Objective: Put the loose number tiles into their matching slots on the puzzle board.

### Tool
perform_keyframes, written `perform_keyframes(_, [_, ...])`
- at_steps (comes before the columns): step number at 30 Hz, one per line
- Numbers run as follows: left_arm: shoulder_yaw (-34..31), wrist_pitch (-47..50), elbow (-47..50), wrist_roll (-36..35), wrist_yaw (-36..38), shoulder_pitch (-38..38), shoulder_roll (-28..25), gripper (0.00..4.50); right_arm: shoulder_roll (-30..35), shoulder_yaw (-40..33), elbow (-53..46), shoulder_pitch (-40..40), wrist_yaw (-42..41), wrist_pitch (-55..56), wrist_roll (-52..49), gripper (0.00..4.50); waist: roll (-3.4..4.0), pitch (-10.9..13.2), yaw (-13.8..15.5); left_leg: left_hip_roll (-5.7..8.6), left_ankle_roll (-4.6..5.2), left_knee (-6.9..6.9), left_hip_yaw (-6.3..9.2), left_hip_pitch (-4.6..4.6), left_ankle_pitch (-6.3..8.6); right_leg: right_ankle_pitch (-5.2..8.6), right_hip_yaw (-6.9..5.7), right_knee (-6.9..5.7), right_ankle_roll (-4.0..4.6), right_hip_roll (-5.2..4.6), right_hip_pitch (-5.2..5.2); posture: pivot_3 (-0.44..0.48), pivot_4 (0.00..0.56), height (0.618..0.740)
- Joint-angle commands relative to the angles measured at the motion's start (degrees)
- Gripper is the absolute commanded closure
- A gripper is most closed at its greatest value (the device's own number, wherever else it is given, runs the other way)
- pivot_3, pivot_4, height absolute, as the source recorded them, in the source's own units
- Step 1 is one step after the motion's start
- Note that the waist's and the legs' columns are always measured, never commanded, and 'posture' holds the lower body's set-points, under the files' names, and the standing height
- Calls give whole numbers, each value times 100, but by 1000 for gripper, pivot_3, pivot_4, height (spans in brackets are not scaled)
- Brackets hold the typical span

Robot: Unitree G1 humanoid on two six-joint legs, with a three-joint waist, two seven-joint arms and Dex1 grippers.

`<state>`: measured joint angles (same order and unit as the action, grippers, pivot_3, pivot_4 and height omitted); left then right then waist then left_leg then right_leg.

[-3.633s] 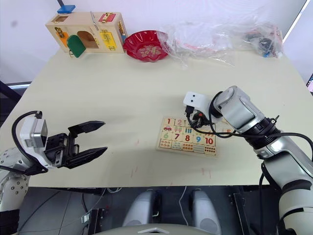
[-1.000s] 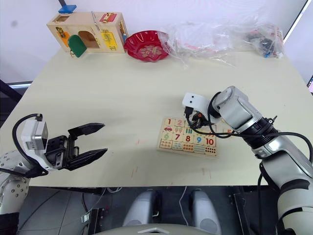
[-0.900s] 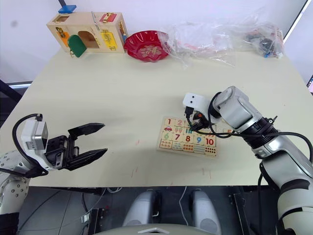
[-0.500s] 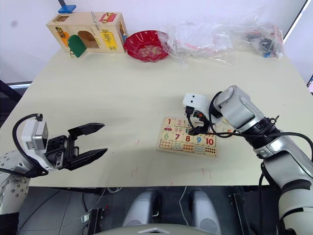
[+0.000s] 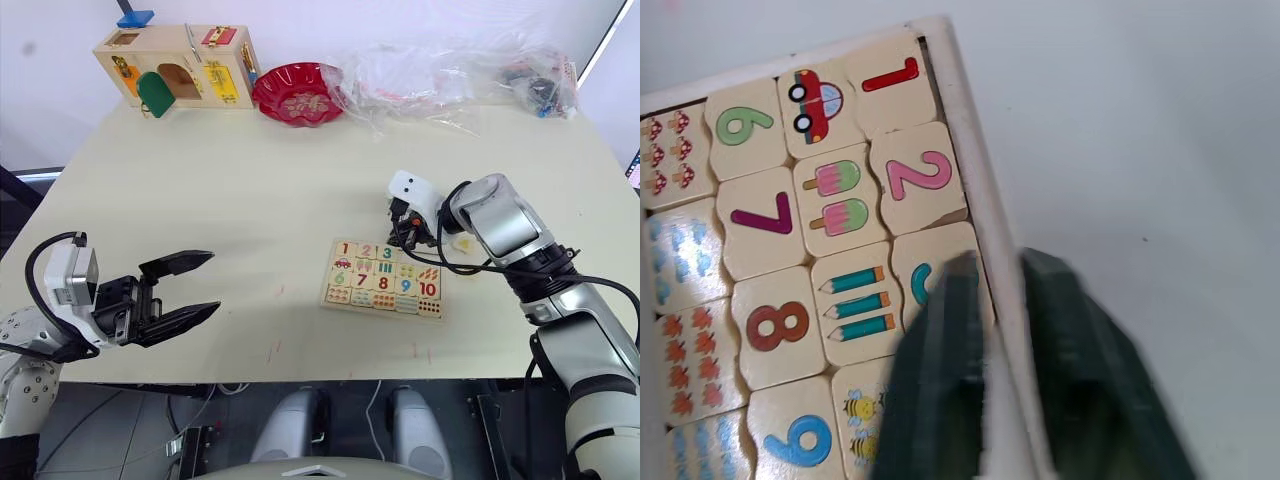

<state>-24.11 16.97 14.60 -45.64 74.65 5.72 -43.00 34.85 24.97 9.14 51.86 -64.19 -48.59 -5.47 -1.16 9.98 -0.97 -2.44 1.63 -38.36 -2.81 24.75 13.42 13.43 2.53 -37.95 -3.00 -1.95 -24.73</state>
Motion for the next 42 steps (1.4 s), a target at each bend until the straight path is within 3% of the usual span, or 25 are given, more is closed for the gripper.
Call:
perform_keyframes(1, [-31,-67,148,-32,-4,3,2,0,-36,-102,10,20,67,134,32,4456,0,0,0,0,0,0,0,-1,0,0,0,0,0,0,0,0,150,740])
perform_keyframes(35, [-21,-73,214,-4,-73,62,114,0,-136,78,150,-155,20,408,306,4456,0,0,0,0,0,0,1,-1,0,-1,-1,0,-1,0,1,0,150,740])
perform_keyframes(42, [-28,-87,263,6,-142,131,151,0,41,-548,-152,-314,107,618,15,4456,0,0,3,0,0,0,1,0,0,-1,0,0,-1,0,0,0,150,740])
